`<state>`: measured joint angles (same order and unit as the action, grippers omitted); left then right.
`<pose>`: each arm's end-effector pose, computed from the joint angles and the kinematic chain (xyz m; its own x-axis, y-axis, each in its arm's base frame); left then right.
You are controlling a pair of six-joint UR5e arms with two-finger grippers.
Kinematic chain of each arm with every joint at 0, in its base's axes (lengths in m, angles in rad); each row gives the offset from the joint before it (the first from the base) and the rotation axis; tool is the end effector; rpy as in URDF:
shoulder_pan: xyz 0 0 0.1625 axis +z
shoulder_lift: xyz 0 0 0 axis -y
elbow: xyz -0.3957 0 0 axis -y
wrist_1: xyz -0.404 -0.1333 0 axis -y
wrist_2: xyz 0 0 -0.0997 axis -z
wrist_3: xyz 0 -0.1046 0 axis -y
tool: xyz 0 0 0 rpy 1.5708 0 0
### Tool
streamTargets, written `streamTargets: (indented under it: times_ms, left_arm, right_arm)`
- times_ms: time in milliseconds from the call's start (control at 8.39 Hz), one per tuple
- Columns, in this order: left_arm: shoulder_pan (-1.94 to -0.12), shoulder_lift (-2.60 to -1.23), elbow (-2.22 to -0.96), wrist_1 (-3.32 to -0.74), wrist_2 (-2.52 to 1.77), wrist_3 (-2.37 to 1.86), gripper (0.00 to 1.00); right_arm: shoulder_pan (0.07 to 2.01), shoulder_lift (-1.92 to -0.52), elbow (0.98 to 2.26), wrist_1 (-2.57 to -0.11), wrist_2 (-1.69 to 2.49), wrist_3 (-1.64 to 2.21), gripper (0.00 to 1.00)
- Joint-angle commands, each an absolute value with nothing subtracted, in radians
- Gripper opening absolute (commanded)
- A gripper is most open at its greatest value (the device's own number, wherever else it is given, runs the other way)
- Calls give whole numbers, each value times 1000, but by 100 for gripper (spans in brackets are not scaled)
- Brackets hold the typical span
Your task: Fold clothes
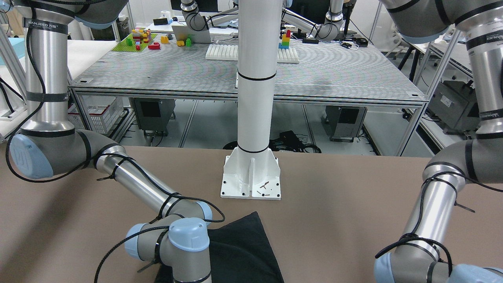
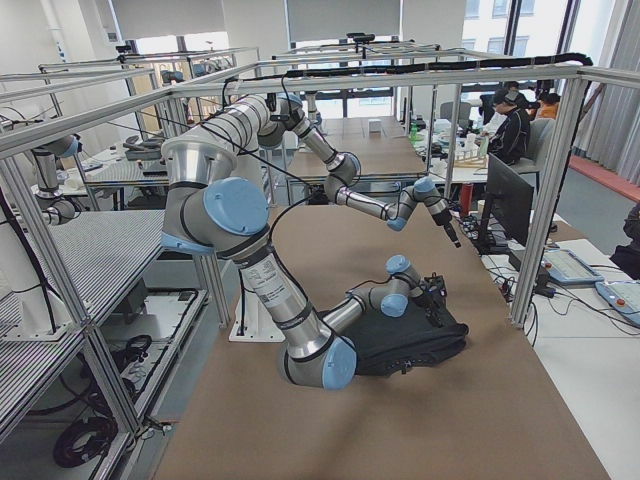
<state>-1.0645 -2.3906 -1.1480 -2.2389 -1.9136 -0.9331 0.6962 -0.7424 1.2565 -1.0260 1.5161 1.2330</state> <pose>0.3003 -0.7440 0.2368 0.5942 0.0846 -0.7998 0.4074 0.8258 0.3900 -0.5118 -0.6090 0.1956 0.5789 0.0526 0.8137 -0.5141 0.7981 0.3142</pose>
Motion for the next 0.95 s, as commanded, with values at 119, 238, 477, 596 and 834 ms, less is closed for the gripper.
streamTargets:
  times_ms: [119,238,477,596,834]
  left_arm:
    - [-1075,-2373,-1147,-2256,-1928,-928,95]
    - [-1075,-2373,-1146,-2255,-1927,-928,95]
    - [-1081,-2373,-1138,-2255,-1927,-928,95]
    - [-1081,-2373,-1138,-2253,-1925,-928,95]
    - [-1083,-2375,-1137,-2253,-1924,-930,95]
  right_arm:
    - [669,-617,1047,-1026,1456,1226,89]
    - [645,-580,973,-1026,1398,1227,87]
    - [643,-572,968,-1026,1396,1227,77]
    - [643,-571,968,-1026,1394,1229,71]
    - [643,-569,966,-1028,1391,1227,47]
